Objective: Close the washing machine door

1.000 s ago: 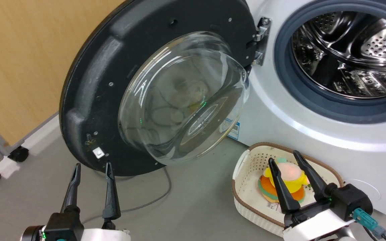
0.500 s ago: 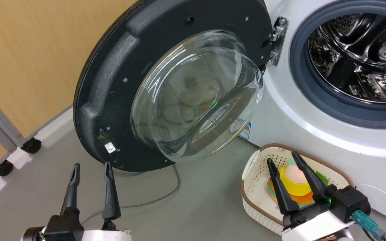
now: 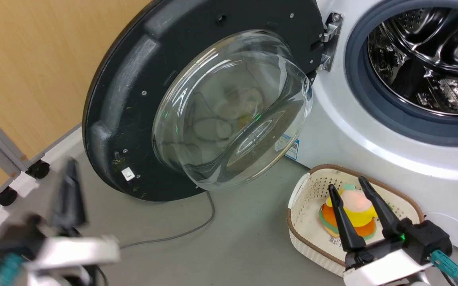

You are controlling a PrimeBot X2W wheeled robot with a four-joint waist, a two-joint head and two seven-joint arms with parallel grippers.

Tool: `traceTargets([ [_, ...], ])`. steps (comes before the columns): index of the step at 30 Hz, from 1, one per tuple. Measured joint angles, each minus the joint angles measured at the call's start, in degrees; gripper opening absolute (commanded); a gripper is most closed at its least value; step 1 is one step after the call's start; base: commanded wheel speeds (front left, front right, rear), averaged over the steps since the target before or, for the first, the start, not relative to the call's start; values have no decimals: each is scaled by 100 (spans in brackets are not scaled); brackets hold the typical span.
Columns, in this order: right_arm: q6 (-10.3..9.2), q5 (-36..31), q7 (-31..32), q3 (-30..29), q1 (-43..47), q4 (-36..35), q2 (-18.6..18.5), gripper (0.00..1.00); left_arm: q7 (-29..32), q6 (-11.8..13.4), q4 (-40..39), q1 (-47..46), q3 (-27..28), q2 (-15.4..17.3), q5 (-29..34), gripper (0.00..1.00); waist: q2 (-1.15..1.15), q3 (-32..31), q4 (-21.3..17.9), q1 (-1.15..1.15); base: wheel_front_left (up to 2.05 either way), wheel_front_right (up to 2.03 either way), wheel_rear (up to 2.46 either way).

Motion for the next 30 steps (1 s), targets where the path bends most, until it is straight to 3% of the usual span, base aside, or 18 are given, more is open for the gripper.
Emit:
traceTargets([
  [3, 0, -51, 0, -73, 82, -60, -10, 100, 164, -163, 293, -532, 355, 240, -459, 0, 0, 63, -6, 0, 0, 0, 0],
  [10, 0, -119, 22, -211, 263, -242, -67, 100, 1363, -221, 1595, -2078, 1582, 501, -2585, 0, 0, 214, -14, 0, 0, 0, 0],
  [18, 0, -156, 188, -182, 252, -497, -176, 100, 2633, 32, 3133, -3176, 2493, 673, -4319, 0, 0, 487, -217, 0, 0, 0, 0],
  [22, 0, -155, 212, -155, 249, -539, -227, 100, 3410, 186, 3602, -3470, 2675, 617, -5009, 0, 0, 583, -325, 0, 0, 0, 0],
  [30, 0, -153, 235, -162, 249, -533, -224, 100, 4589, 34, 3777, -3510, 2484, 573, -5458, 0, 0, 557, -477, 0, 0, 0, 0],
])
